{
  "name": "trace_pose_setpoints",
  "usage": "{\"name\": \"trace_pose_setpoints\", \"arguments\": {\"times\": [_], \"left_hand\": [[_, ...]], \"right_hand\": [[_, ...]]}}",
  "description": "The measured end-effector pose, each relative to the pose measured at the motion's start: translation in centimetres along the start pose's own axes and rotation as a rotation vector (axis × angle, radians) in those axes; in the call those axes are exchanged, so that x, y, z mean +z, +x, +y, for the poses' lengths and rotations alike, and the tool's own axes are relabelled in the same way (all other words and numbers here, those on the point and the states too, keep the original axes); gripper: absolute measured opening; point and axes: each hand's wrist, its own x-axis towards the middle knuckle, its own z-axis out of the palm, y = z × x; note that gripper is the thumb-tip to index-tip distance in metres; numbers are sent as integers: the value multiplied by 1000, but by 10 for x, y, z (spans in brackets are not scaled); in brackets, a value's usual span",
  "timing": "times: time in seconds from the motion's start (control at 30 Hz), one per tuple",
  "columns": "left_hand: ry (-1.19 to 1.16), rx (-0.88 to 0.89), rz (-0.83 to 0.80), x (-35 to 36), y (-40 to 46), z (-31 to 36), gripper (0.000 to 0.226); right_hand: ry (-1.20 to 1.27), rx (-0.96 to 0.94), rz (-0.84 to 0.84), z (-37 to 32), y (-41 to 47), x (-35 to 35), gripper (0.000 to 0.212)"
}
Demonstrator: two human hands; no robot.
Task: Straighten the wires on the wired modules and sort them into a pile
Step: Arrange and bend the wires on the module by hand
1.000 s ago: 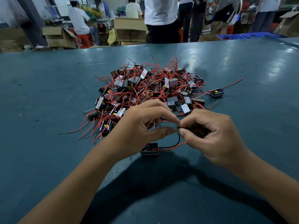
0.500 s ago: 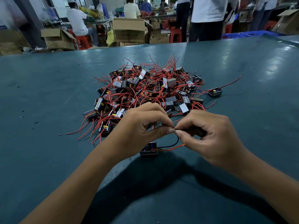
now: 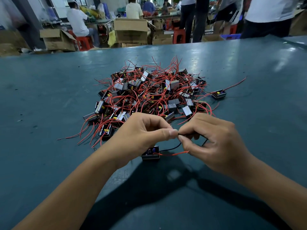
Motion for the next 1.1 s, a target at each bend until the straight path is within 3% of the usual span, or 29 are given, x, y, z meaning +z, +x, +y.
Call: {"name": "trace_pose_setpoints", "arguments": {"times": [0.17,0.27,0.33,0.43,0.53,0.63,0.93,1.1], "left_hand": [[-199,-223,-62,3,-2,5,13],[-391,-400,-110,9,-2,5,23],[-423,-421,-78,13,-1,4,30],[-216,-220,47,11,0,2,28],[263,183,191,1,0,0,5],[572,460,202,-3,0,-2,15],[813,675,174,-3,3,-5,15],[716,579,107,2,3,-2,18]], "right_hand": [[-59,-64,0,1,1,1,7],[-100,-109,-5,2,0,4,8],[-88,-88,-4,3,-1,5,9],[18,24,25,5,0,5,9],[101,99,44,6,-1,4,9],[130,126,34,5,-1,3,9],[65,73,14,4,-2,2,7],[35,33,26,5,-1,1,7]]}}
